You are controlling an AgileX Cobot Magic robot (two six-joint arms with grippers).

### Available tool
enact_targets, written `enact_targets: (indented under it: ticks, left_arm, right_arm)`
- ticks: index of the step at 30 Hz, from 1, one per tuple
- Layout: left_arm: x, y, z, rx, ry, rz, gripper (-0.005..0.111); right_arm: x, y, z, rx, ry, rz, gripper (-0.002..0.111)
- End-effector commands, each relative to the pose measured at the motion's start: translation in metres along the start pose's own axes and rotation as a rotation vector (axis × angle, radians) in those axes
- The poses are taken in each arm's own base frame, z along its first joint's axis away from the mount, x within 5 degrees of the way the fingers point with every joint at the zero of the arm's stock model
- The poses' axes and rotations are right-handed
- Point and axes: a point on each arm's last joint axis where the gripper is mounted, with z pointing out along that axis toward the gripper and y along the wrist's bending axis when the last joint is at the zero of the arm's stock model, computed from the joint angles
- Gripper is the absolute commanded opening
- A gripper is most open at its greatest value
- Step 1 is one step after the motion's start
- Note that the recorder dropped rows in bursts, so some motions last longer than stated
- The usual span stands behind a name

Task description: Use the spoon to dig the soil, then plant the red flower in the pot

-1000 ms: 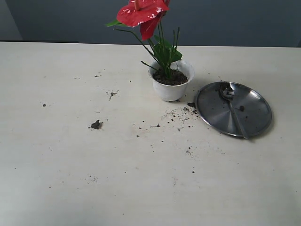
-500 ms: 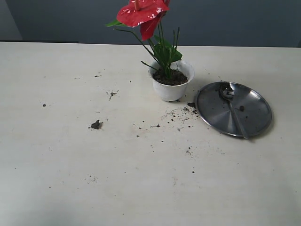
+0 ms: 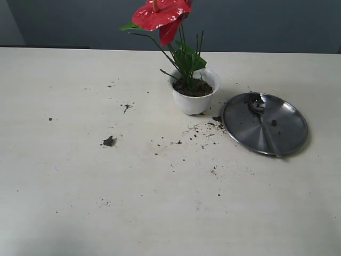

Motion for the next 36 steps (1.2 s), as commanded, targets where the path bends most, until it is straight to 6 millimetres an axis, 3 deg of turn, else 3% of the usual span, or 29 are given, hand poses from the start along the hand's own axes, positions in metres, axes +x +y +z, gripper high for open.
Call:
enact_targets:
  ticks: [1,36]
  left_arm:
    - [-0.0007,0.0004,0.0001,-0.001,-0.020,0.051,0.000]
    - [-0.0008,-0.0002,0.0001,0.006,-0.022,0.072,0.000]
  right_arm:
    - [-0.0007,-0.0003,-0.0004,0.005,-0.013,-0.001,-0.001]
    - [-0.0008,-0.0003,-0.0004,0.005,-0.015,-0.001,-0.001]
